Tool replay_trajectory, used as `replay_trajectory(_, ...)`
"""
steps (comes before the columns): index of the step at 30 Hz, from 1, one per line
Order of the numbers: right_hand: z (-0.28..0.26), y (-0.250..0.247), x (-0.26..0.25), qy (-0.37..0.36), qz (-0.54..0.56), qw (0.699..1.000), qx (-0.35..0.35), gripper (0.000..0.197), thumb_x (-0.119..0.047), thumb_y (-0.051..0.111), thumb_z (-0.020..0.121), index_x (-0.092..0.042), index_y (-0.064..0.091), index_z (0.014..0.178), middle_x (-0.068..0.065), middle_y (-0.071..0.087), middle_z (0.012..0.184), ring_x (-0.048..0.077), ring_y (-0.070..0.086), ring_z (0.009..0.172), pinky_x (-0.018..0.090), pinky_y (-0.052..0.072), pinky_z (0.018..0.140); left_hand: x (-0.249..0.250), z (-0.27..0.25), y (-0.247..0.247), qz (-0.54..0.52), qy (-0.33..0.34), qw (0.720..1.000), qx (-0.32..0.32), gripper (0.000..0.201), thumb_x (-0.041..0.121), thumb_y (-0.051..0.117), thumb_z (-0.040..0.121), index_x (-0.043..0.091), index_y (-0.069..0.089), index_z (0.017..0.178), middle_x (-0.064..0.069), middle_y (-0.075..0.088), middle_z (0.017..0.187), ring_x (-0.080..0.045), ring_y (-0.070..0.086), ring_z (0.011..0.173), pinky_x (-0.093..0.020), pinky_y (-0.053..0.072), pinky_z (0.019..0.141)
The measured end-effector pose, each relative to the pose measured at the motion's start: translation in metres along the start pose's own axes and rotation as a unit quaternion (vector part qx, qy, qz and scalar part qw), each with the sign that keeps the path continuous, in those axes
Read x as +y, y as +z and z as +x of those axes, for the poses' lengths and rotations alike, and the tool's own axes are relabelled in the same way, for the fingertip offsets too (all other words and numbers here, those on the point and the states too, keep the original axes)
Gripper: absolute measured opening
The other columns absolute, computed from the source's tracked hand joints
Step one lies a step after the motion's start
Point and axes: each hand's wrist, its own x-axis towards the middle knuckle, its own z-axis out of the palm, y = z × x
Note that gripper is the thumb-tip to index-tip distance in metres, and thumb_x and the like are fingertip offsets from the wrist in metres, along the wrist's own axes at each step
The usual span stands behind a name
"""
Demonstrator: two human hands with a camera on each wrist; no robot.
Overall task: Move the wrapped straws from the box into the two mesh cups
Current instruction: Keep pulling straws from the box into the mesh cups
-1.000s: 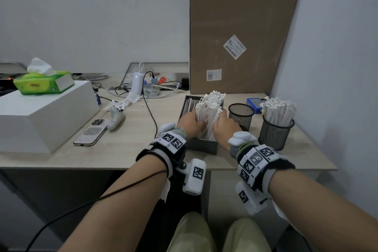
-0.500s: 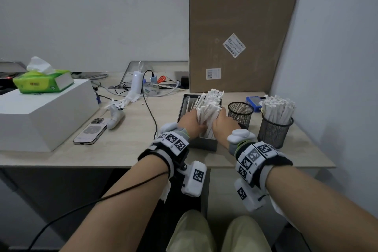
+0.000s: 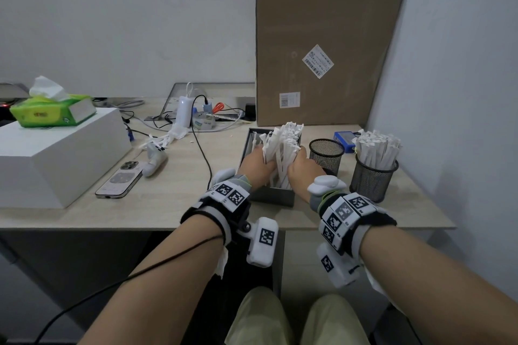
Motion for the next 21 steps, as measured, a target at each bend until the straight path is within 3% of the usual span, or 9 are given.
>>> replay_trajectory(4,0.002,0.000,0.000,0.006,0.006,1.000,-0.007,0.037,-0.016,0.032,0.099,-0.001,0.031,0.133,0.024,0.062,0.116,0.040,0.061,0.104,0.040,0.045,0.081,0.002,-0.002,-0.004,-0.078,-0.026,0.996,0.021,0.036,0.024,0.052,0.092,0.009,0.045,0.124,-0.007,0.060,0.111,-0.025,0.057,0.100,-0.035,0.046,0.088)
replay_trajectory(7,0.005,0.001,-0.001,0.008,0.009,1.000,-0.009,0.038,-0.015,0.030,0.099,-0.001,0.030,0.135,0.024,0.062,0.117,0.040,0.061,0.105,0.041,0.045,0.082,0.004,-0.004,-0.007,-0.128,0.006,0.992,-0.008,0.037,0.019,0.054,0.091,0.011,0.047,0.127,-0.008,0.061,0.119,-0.025,0.058,0.109,-0.037,0.046,0.097)
replay_trajectory(9,0.006,0.002,-0.001,0.008,0.005,1.000,-0.013,0.040,-0.014,0.030,0.099,-0.001,0.028,0.137,0.024,0.061,0.118,0.040,0.060,0.105,0.041,0.045,0.083,0.005,-0.005,-0.009,-0.144,0.022,0.988,-0.048,0.033,0.009,0.051,0.092,0.009,0.053,0.125,-0.008,0.063,0.114,-0.022,0.057,0.107,-0.033,0.046,0.095)
replay_trajectory(11,0.007,0.002,0.000,0.011,0.004,1.000,-0.013,0.041,-0.015,0.029,0.099,-0.002,0.028,0.138,0.024,0.061,0.119,0.040,0.060,0.107,0.042,0.045,0.084,0.007,-0.006,-0.011,-0.165,0.012,0.983,-0.080,0.033,0.000,0.047,0.092,0.005,0.055,0.123,-0.007,0.061,0.108,-0.020,0.056,0.102,-0.027,0.047,0.086)
replay_trajectory(13,0.008,0.002,0.000,0.014,0.010,1.000,-0.013,0.039,-0.015,0.029,0.100,-0.002,0.030,0.136,0.024,0.061,0.119,0.039,0.060,0.107,0.041,0.045,0.083,0.008,-0.008,-0.012,-0.179,0.011,0.978,-0.108,0.034,0.002,0.047,0.094,0.006,0.053,0.127,-0.006,0.060,0.108,-0.018,0.055,0.102,-0.018,0.046,0.081)
replay_trajectory(17,0.011,0.003,-0.002,0.020,0.014,1.000,-0.013,0.035,-0.017,0.033,0.098,-0.003,0.034,0.130,0.022,0.061,0.118,0.039,0.060,0.106,0.040,0.044,0.082,0.013,-0.012,-0.012,-0.140,0.041,0.979,-0.140,0.040,0.014,0.052,0.095,0.012,0.047,0.135,-0.001,0.058,0.117,-0.012,0.052,0.107,-0.023,0.044,0.091)
replay_trajectory(19,0.013,0.003,-0.003,0.031,0.003,0.999,-0.015,0.035,-0.016,0.034,0.097,-0.004,0.034,0.130,0.022,0.060,0.120,0.039,0.059,0.109,0.040,0.043,0.084,0.014,-0.011,-0.010,-0.106,0.050,0.984,-0.132,0.045,0.015,0.056,0.093,0.015,0.045,0.137,-0.003,0.058,0.122,-0.014,0.052,0.109,-0.024,0.043,0.091)
replay_trajectory(21,0.015,0.004,-0.005,0.043,0.004,0.999,-0.016,0.035,-0.018,0.033,0.098,-0.004,0.036,0.130,0.021,0.059,0.122,0.038,0.057,0.112,0.041,0.043,0.088,0.013,-0.007,-0.006,-0.037,0.058,0.990,-0.124,0.053,0.014,0.057,0.090,0.018,0.041,0.140,-0.007,0.055,0.133,-0.020,0.054,0.117,-0.029,0.044,0.099)
